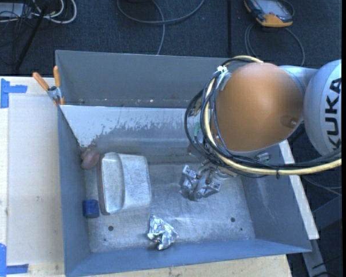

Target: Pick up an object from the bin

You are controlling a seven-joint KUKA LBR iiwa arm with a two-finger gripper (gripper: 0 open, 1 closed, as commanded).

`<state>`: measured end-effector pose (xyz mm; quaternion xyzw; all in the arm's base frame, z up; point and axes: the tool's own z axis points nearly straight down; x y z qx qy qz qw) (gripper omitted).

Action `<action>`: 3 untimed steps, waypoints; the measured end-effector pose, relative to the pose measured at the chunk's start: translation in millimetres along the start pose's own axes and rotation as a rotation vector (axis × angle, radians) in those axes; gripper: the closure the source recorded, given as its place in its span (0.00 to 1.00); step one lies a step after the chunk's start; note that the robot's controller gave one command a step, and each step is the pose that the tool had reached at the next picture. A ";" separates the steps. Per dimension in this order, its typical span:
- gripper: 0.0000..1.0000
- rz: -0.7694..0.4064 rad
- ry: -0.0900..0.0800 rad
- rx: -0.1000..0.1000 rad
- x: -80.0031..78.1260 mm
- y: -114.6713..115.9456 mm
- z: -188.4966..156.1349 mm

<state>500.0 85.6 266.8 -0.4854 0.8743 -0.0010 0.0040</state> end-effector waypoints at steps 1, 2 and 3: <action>1.00 0.203 0.012 -0.011 -16.5 19.5 128.7; 0.00 0.203 0.007 -0.007 -17.4 18.2 125.5; 0.00 0.017 0.007 -0.008 -30.2 25.4 194.0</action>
Offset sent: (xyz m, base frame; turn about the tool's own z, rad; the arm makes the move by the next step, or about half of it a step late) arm -0.0049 0.0239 -0.1246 0.2024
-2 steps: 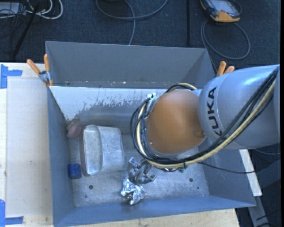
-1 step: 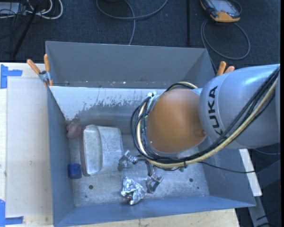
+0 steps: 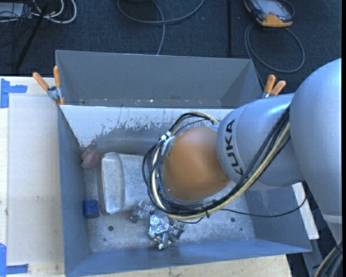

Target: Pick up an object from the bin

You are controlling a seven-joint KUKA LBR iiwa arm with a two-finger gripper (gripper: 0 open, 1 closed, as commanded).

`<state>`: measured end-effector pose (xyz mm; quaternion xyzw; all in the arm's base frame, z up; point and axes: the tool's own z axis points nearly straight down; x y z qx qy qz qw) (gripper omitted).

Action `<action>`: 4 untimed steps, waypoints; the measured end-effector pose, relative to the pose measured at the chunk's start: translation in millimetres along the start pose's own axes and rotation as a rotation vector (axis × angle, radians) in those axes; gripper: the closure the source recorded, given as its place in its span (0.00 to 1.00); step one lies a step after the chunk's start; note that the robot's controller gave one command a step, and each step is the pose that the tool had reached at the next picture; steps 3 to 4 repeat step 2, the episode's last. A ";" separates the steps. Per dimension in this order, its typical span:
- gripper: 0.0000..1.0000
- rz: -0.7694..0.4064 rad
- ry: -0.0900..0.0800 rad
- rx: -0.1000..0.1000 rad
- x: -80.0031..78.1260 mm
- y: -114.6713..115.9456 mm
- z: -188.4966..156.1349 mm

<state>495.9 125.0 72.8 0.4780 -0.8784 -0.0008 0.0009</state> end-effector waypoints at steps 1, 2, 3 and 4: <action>1.00 0.002 0.000 0.002 -0.1 -1.0 -1.6; 1.00 -0.210 -0.006 0.008 30.1 2.4 -238.7; 1.00 -0.210 -0.006 0.008 30.1 2.4 -238.7; 1.00 -0.210 -0.006 0.008 30.1 2.4 -238.7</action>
Offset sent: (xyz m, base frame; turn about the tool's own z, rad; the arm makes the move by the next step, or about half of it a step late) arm 0.0000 0.0000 0.0000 0.0000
